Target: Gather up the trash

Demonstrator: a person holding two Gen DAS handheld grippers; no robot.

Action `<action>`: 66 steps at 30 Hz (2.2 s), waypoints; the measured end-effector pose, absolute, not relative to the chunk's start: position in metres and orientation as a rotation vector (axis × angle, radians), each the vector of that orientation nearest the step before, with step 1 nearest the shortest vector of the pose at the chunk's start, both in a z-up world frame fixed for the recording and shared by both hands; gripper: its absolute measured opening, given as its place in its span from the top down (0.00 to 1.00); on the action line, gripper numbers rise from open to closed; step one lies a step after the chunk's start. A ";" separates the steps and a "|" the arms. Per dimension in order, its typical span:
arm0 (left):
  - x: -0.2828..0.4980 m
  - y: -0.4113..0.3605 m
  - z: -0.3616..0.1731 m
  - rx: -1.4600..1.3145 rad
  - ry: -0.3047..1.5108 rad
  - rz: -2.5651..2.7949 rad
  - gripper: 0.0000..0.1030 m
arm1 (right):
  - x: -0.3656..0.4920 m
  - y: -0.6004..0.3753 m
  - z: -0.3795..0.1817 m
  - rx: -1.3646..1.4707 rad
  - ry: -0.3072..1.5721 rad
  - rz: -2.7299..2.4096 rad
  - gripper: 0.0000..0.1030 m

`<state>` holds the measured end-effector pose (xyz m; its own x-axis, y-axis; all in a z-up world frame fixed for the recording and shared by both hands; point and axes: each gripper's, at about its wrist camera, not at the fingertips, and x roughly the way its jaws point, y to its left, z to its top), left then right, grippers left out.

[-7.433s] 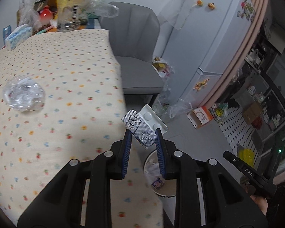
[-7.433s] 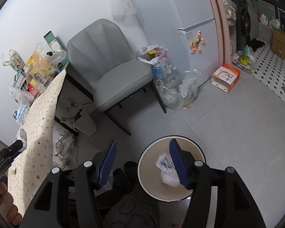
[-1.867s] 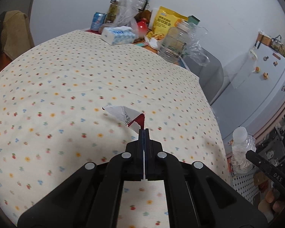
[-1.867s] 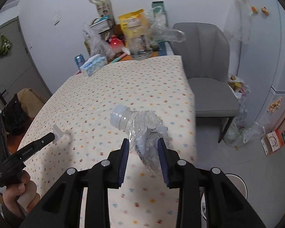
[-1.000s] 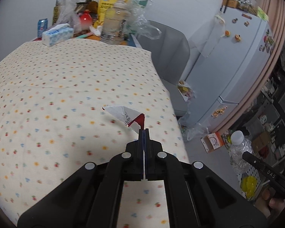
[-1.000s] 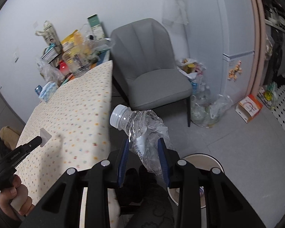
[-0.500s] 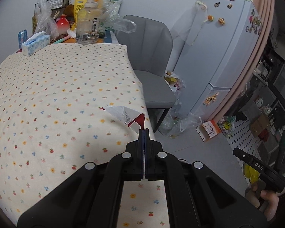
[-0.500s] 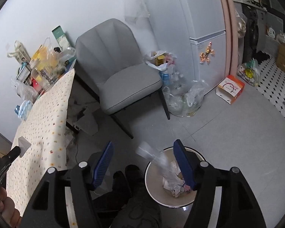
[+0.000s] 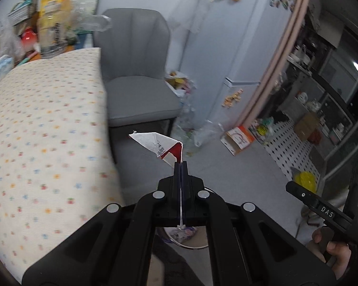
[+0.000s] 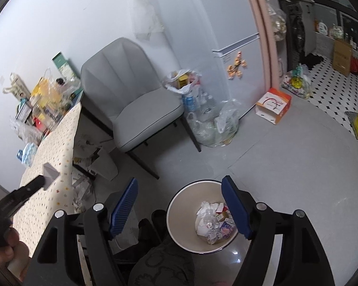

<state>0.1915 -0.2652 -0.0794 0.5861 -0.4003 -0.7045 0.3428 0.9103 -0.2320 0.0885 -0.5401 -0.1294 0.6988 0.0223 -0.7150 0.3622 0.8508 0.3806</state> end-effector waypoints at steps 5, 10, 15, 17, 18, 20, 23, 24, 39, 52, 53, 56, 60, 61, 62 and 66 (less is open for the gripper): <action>0.192 -0.313 -0.089 -0.072 0.910 -0.587 0.98 | 0.067 -0.565 -0.128 0.561 0.767 -0.248 0.31; 0.193 -0.326 -0.095 -0.136 0.958 -0.680 0.30 | 0.054 -0.581 -0.129 0.580 0.756 -0.276 0.31; 0.190 -0.310 -0.096 -0.158 0.937 -0.639 0.17 | 0.055 -0.578 -0.134 0.584 0.763 -0.264 0.31; 0.188 -0.300 -0.094 -0.163 0.925 -0.616 0.13 | 0.058 -0.573 -0.135 0.582 0.769 -0.250 0.31; 0.186 -0.292 -0.092 -0.161 0.914 -0.590 0.10 | 0.060 -0.569 -0.136 0.579 0.772 -0.238 0.31; 0.183 -0.282 -0.090 -0.163 0.899 -0.562 0.07 | 0.063 -0.561 -0.135 0.574 0.774 -0.219 0.31; 0.178 -0.259 -0.087 -0.183 0.888 -0.516 0.06 | 0.067 -0.549 -0.131 0.562 0.775 -0.191 0.28; 0.178 -0.254 -0.085 -0.188 0.885 -0.506 0.06 | 0.068 -0.545 -0.129 0.557 0.773 -0.185 0.27; 0.152 -0.144 -0.033 -0.264 0.723 -0.374 0.06 | 0.072 -0.463 -0.053 0.412 0.698 -0.095 0.07; 0.103 -0.072 0.004 -0.266 0.619 -0.247 0.05 | 0.041 -0.395 0.011 0.325 0.528 -0.110 0.07; 0.100 -0.066 0.007 -0.265 0.612 -0.232 0.05 | 0.039 -0.389 0.015 0.314 0.528 -0.109 0.07; 0.083 -0.051 0.018 -0.241 0.568 -0.153 0.05 | 0.035 -0.377 0.022 0.299 0.528 -0.096 0.07; 0.059 -0.035 0.032 -0.223 0.506 -0.128 0.05 | 0.026 -0.360 0.035 0.280 0.508 -0.061 0.07; 0.054 -0.030 0.035 -0.218 0.496 -0.130 0.05 | 0.024 -0.356 0.037 0.276 0.503 -0.054 0.07; 0.049 -0.027 0.038 -0.212 0.489 -0.135 0.05 | 0.021 -0.351 0.041 0.272 0.499 -0.040 0.07; 0.027 -0.009 0.051 -0.213 0.458 -0.155 0.05 | 0.015 -0.338 0.053 0.248 0.523 0.004 0.07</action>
<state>0.0273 -0.0090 0.0512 0.8860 -0.1951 -0.4207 0.0999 0.9662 -0.2375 0.0150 -0.3381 0.0532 0.8670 0.0669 -0.4938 0.0593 0.9701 0.2355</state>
